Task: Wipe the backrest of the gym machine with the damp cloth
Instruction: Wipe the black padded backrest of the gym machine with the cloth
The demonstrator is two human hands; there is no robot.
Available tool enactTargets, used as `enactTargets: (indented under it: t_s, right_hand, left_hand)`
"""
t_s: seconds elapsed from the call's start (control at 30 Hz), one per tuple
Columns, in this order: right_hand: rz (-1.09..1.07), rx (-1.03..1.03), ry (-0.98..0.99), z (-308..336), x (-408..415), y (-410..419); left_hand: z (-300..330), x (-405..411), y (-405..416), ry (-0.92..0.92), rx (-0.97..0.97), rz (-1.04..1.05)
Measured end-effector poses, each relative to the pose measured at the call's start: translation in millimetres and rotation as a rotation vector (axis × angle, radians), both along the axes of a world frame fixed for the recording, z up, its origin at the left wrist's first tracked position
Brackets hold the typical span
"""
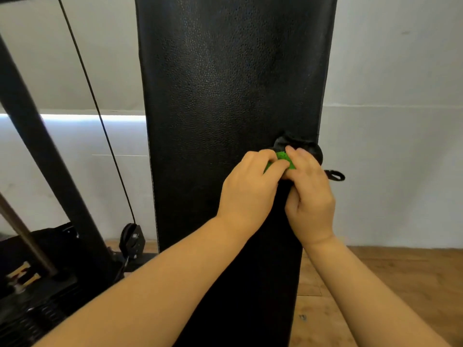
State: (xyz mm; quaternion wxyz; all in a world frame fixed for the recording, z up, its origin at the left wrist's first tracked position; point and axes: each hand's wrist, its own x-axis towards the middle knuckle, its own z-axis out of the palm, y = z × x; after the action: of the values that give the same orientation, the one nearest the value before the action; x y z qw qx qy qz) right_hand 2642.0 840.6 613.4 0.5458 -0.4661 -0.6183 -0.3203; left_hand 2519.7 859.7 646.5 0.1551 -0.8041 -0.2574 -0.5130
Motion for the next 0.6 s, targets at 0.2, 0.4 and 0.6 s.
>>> enactTargets:
  t_s: [0.2,0.4,0.6]
  right_hand:
    - [0.011,-0.227,-0.133,-110,-12,-45]
    - [-0.007,-0.336,-0.175,-131,-15,-54]
    - [0.033,-0.264,-0.284,-93,-14,-37]
  left_hand:
    - [-102,-29,-25,0.194,-0.15,-0.04]
    - [-118,-38,-34,0.314,-0.243,-0.062]
    - [-92,-43,-21,0.203,-0.113,0.007]
